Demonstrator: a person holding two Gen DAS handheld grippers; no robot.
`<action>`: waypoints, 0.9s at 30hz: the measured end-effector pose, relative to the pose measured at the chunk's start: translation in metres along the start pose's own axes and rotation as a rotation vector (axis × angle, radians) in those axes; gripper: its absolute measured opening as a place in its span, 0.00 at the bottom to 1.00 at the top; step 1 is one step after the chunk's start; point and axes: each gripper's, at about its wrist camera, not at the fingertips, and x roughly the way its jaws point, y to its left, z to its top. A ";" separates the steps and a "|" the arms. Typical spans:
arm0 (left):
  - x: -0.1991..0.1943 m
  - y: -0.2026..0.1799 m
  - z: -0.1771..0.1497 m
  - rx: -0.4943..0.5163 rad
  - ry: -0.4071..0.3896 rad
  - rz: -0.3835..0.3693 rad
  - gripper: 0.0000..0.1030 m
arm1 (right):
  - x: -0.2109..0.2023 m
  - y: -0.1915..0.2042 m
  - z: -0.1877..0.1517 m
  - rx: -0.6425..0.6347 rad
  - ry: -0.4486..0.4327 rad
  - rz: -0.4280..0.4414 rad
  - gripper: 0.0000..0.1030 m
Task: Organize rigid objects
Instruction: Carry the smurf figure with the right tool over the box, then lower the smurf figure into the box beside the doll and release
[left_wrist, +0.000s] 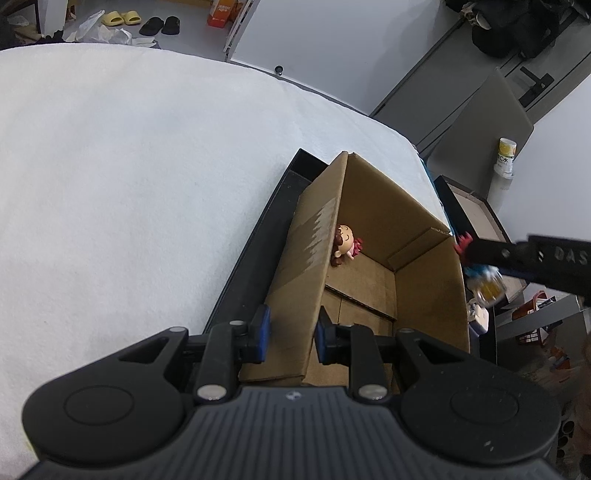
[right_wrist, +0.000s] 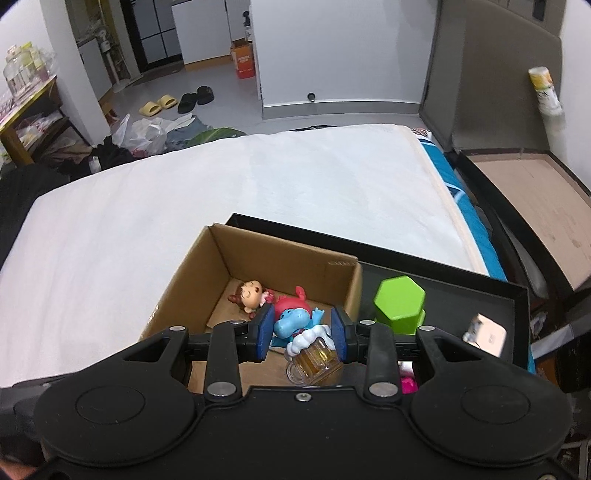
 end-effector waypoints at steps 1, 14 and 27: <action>0.000 0.000 0.000 -0.002 -0.001 0.000 0.23 | 0.002 0.002 0.002 -0.005 0.000 0.000 0.32; 0.000 0.006 0.001 -0.020 0.001 -0.015 0.23 | 0.028 0.033 0.021 -0.076 0.015 -0.028 0.32; -0.003 0.007 0.001 -0.034 -0.002 -0.020 0.23 | 0.011 0.030 0.023 -0.064 -0.012 -0.113 0.69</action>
